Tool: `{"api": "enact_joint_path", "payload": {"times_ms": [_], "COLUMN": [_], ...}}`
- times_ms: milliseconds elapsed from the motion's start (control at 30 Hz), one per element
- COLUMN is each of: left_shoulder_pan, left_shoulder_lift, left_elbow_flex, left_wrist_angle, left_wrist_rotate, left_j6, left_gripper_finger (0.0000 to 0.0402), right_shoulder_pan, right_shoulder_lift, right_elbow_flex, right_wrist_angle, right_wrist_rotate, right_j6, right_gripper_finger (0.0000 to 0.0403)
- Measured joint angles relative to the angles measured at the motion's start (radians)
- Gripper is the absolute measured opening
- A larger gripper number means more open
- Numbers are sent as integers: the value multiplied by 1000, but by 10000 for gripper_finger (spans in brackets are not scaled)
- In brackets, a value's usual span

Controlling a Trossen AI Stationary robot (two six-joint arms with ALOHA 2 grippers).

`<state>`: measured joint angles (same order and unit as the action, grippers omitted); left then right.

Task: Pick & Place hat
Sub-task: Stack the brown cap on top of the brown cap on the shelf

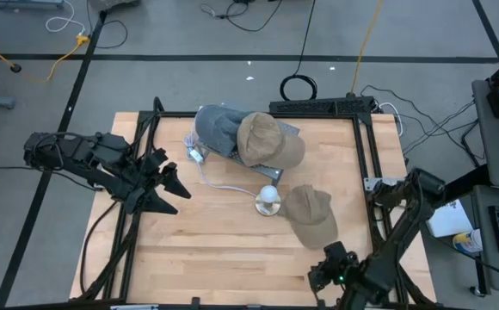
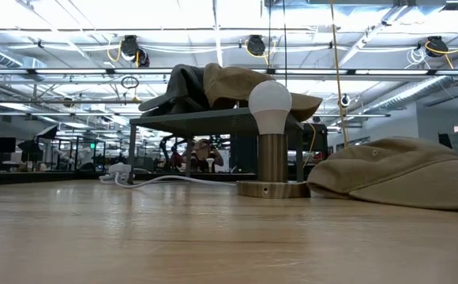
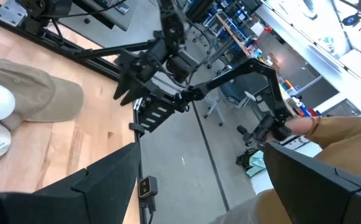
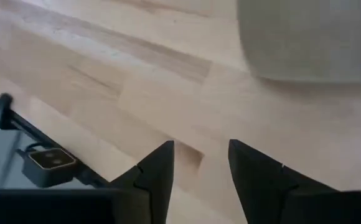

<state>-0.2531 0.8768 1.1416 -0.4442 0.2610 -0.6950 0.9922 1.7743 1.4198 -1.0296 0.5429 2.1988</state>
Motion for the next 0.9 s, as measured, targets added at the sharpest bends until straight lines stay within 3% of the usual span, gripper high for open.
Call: {"api": "enact_joint_path", "payload": {"times_ms": [167, 333, 600, 733, 900], "left_shoulder_pan": [0, 0, 0, 0, 0], "left_shoulder_lift": [0, 0, 0, 0, 0], "left_elbow_flex": [0, 0, 0, 0, 0], "left_wrist_angle": [0, 0, 0, 0, 0], "left_wrist_rotate": [-1, 0, -3, -35, -65], "left_j6": [-34, -70, -82, -91, -92], "left_gripper_finger": [349, 349, 349, 349, 349], "right_shoulder_pan": [-26, -25, -51, -49, -36], "right_shoulder_lift": [-64, -143, -183, -161, -129], "right_elbow_flex": [-180, -261, -263, -263, -263], "right_wrist_angle": [145, 215, 37, -33, -171], "right_wrist_rotate": [-114, -184, -333, -297, -143], "right_j6": [23, -336, -999, -1244, -1326], "right_gripper_finger": [168, 189, 232, 254, 269]}}
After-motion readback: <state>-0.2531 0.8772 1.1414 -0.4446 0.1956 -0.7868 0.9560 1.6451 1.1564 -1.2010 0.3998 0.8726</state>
